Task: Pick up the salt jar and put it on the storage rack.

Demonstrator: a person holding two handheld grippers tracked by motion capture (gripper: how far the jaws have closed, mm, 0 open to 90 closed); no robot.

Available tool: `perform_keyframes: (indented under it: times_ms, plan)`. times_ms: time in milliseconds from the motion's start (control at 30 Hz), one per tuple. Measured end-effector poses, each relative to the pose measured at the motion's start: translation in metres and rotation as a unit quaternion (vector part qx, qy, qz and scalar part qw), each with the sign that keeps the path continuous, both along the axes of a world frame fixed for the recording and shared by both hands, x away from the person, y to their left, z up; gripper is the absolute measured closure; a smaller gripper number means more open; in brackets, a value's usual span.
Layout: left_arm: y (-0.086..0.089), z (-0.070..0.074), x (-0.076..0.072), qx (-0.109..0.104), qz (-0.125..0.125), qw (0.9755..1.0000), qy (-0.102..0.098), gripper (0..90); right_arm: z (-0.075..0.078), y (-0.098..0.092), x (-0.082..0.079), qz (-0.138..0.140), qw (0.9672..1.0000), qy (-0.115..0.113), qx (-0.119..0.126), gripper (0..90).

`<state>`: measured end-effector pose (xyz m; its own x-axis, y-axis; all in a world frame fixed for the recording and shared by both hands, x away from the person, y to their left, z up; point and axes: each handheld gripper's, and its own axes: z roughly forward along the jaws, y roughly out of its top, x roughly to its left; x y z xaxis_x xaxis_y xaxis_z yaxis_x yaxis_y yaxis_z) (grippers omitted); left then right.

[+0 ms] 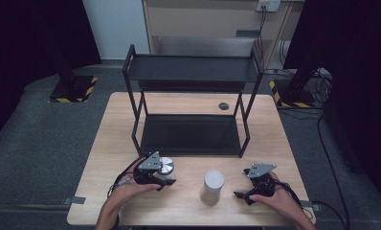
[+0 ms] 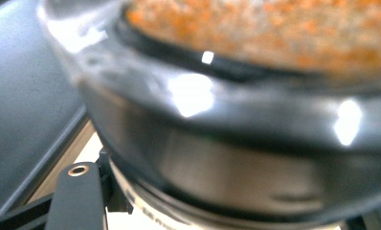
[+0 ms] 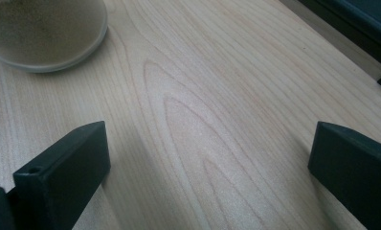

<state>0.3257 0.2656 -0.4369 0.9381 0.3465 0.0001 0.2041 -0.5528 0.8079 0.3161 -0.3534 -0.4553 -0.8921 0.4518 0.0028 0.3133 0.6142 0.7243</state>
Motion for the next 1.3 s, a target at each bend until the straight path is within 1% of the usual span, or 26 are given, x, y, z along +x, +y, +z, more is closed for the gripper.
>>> perform_keyframes:
  times_ms: [67, 100, 200, 333, 467, 500, 600, 667, 700, 767, 800, 833, 967, 1000, 1033, 1133, 1167, 1233, 1300]
  plan:
    - [0.0, 0.002, 0.0, 0.0, -0.001, 1.0, 0.003, 29.8, 0.0, 0.0, 0.0, 0.0, 1.0, 0.0, 0.0, 1.4]
    - [0.002, 0.007, -0.001, -0.001, -0.005, 1.0, 0.003, 29.8, 0.0, 0.0, 0.0, 0.0, 1.0, 0.0, 0.0, 1.4]
    - [0.003, 0.014, -0.002, -0.003, -0.007, 1.0, 0.004, 29.8, 0.0, 0.0, 0.0, 0.0, 1.0, 0.0, 0.0, 1.4]
    - [0.001, 0.025, -0.001, -0.004, -0.015, 0.9999, 0.003, 29.8, 0.0, 0.0, 0.0, 0.0, 1.0, 0.0, 0.0, 1.4]
    - [-0.005, 0.037, 0.004, 0.004, -0.026, 0.9996, 0.005, 29.8, 0.0, 0.0, 0.0, 0.0, 1.0, 0.0, 0.0, 1.4]
    - [-0.005, 0.037, 0.004, 0.004, -0.026, 0.9996, 0.005, 29.8, 0.0, 0.0, 0.0, 0.0, 1.0, 0.0, 0.0, 1.4]
    - [-0.009, 0.05, 0.008, 0.009, -0.032, 0.9994, 0.004, 29.8, 0.0, 0.0, 0.0, 0.0, 1.0, 0.0, 0.0, 1.4]
    - [-0.01, 0.052, 0.011, 0.007, -0.036, 0.9993, 0.005, 29.7, 0.0, 0.0, 0.0, 0.0, 1.0, 0.0, 0.0, 1.4]
    - [-0.011, 0.059, 0.012, 0.011, -0.035, 0.9993, 0.005, 29.8, 0.0, 0.0, 0.0, 0.0, 1.0, 0.0, 0.0, 1.4]
    - [-0.013, 0.067, 0.015, 0.013, -0.037, 0.9992, 0.003, 29.8, 0.0, 0.0, 0.0, 0.0, 1.0, 0.0, 0.0, 1.4]
    - [-0.013, 0.067, 0.015, 0.013, -0.037, 0.9992, 0.003, 29.8, 0.0, 0.0, 0.0, 0.0, 1.0, 0.0, 0.0, 1.4]
    - [-0.014, 0.075, 0.017, 0.012, -0.037, 0.9992, 0.004, 29.8, 0.0, 0.0, 0.0, 0.0, 1.0, 0.0, 0.0, 1.4]
    - [-0.016, 0.091, 0.022, 0.015, -0.039, 0.9991, 0.001, 29.8, 0.0, 0.0, 0.0, 0.0, 1.0, 0.0, 0.0, 1.4]
    - [-0.016, 0.091, 0.022, 0.015, -0.039, 0.9991, 0.001, 29.8, 0.0, 0.0, 0.0, 0.0, 1.0, 0.0, 0.0, 1.4]
    - [-0.017, 0.1, 0.024, 0.018, -0.04, 0.999, -0.001, 29.8, 0.0, 0.0, 0.0, 0.0, 1.0, 0.0, 0.0, 1.4]
    - [-0.02, 0.112, 0.028, 0.022, -0.041, 0.9989, -0.003, 29.8, 0.0, 0.0, 0.0, 0.0, 1.0, 0.0, 0.0, 1.4]
    - [-0.02, 0.112, 0.028, 0.022, -0.041, 0.9989, -0.003, 29.7, 0.0, 0.0, 0.0, 0.0, 1.0, 0.0, 0.0, 1.4]
    - [-0.022, 0.125, 0.031, 0.028, -0.042, 0.9987, -0.005, 29.8, 0.0, 0.0, 0.0, 0.0, 1.0, 0.0, 0.0, 1.4]
    - [-0.024, 0.132, 0.034, 0.031, -0.042, 0.9986, -0.008, 29.7, 0.0, 0.0, -0.001, -0.001, 1.0, 0.0, 0.0, 1.4]
